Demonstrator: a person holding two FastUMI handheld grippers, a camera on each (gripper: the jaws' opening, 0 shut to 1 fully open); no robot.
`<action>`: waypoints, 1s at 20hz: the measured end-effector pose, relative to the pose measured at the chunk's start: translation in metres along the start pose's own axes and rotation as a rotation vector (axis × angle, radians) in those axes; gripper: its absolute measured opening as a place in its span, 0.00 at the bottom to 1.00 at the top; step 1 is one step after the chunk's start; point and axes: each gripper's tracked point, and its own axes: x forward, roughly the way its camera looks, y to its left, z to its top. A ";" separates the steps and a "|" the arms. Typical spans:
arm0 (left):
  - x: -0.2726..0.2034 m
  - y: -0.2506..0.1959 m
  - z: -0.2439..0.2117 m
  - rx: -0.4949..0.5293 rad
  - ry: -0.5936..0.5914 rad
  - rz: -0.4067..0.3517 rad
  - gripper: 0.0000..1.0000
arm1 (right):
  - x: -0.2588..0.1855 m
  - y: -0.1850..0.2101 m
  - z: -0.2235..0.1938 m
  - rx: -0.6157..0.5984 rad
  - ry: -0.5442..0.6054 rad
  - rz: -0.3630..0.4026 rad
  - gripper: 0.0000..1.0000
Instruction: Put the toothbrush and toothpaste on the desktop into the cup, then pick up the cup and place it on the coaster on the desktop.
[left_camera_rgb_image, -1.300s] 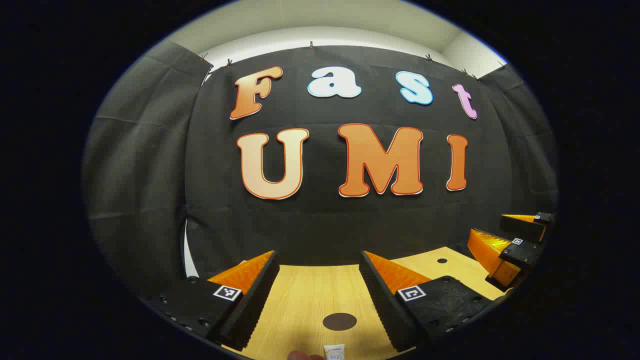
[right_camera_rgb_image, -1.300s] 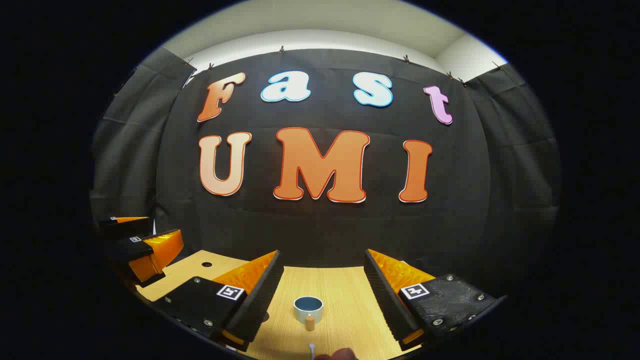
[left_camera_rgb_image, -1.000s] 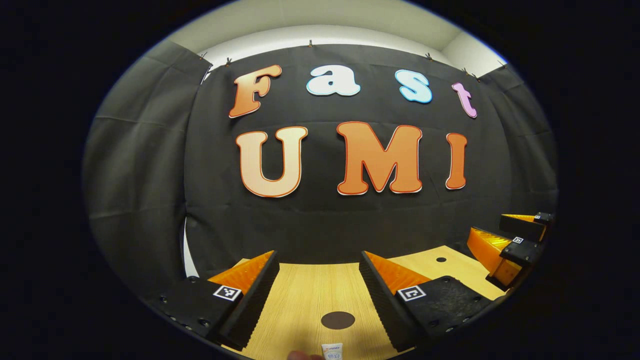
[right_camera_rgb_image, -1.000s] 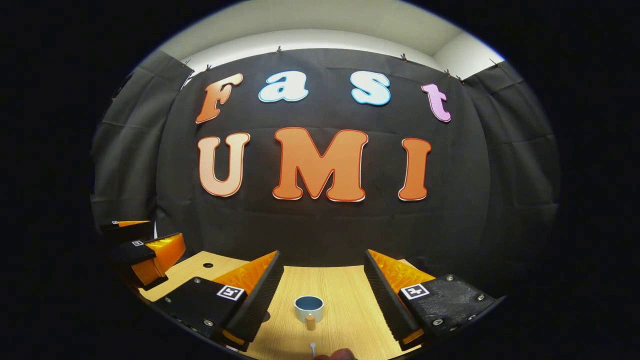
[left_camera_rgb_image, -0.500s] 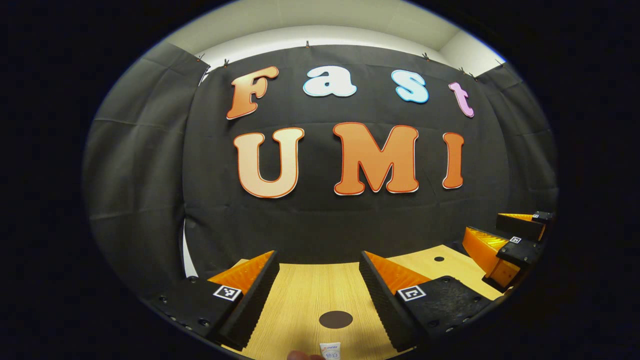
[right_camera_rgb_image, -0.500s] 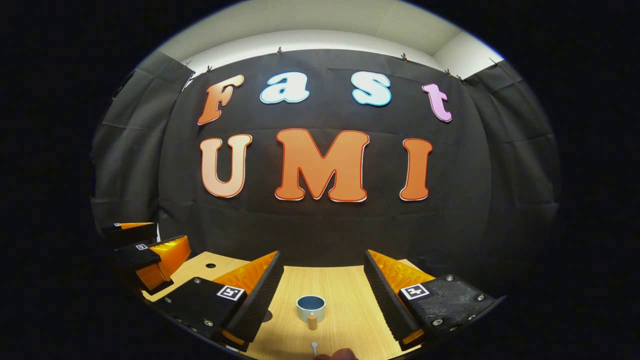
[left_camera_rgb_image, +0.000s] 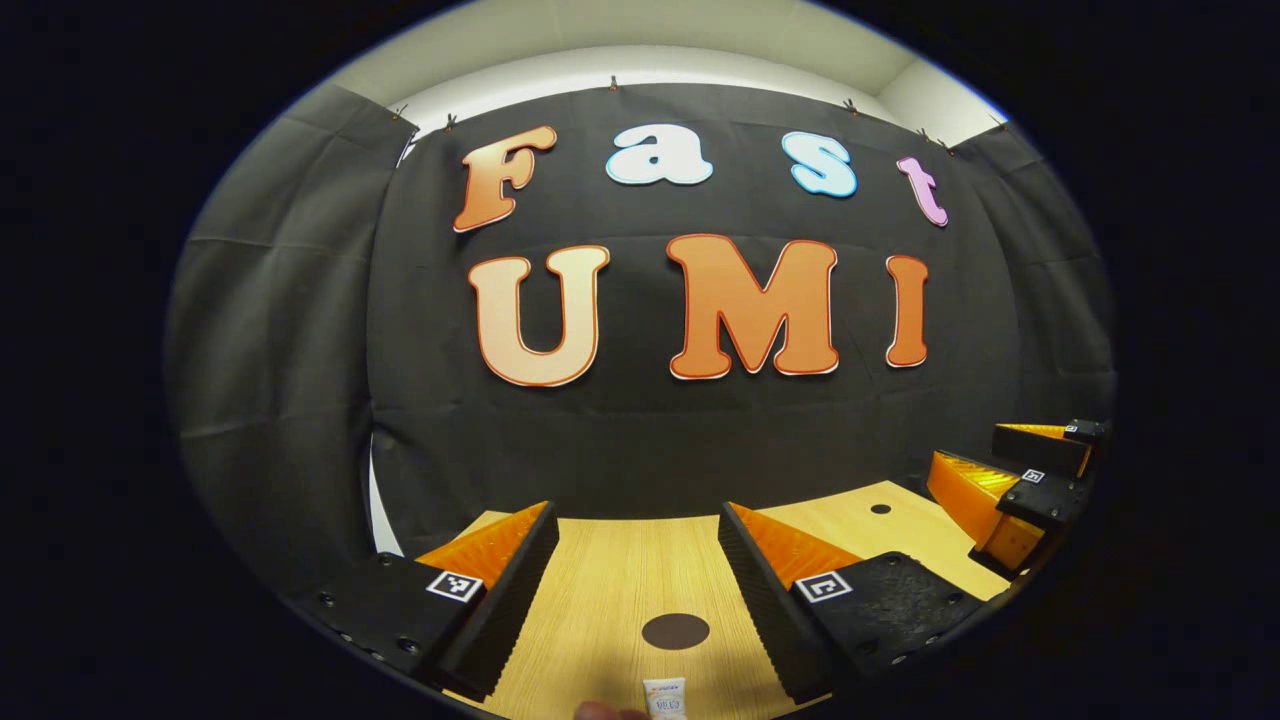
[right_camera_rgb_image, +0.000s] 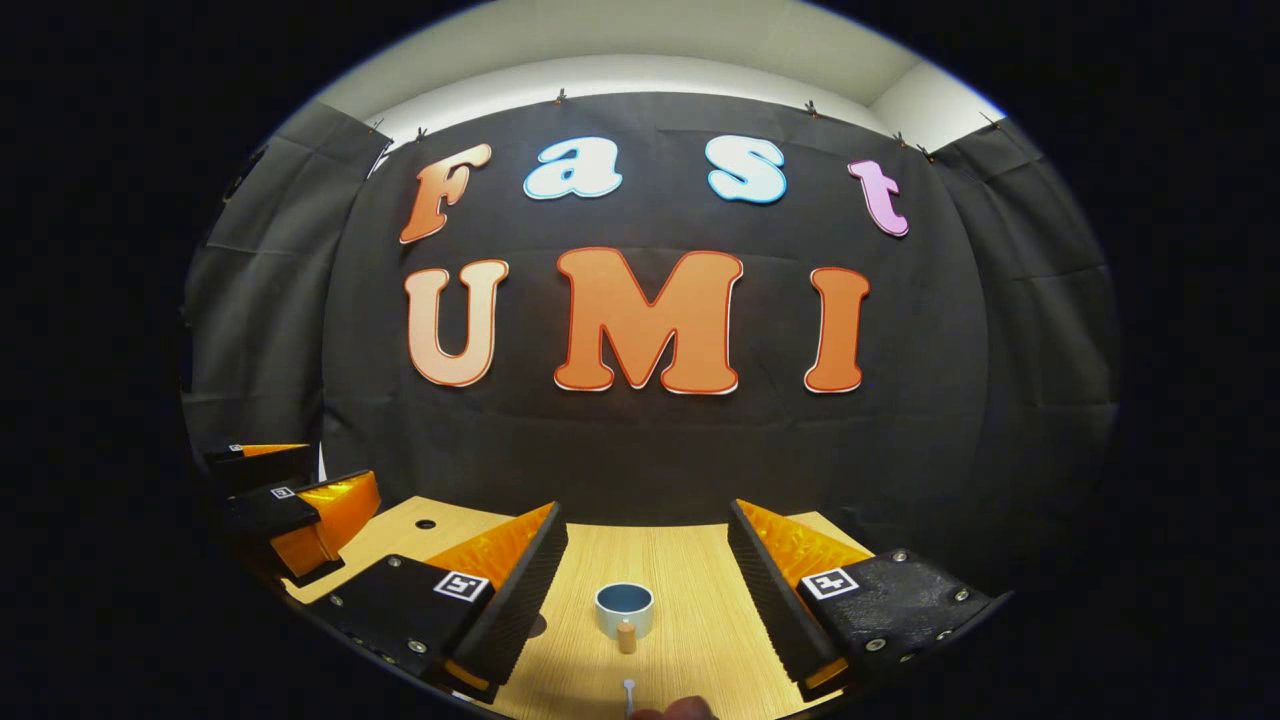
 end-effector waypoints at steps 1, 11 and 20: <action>0.000 -0.001 -0.007 0.001 0.019 -0.001 0.97 | -0.001 -0.001 -0.007 -0.001 0.019 -0.002 0.98; -0.027 -0.017 -0.137 0.018 0.334 -0.065 0.98 | -0.022 -0.004 -0.113 -0.044 0.292 0.035 0.98; -0.063 -0.031 -0.252 -0.024 0.668 -0.099 0.98 | -0.049 0.008 -0.221 -0.073 0.584 0.106 0.98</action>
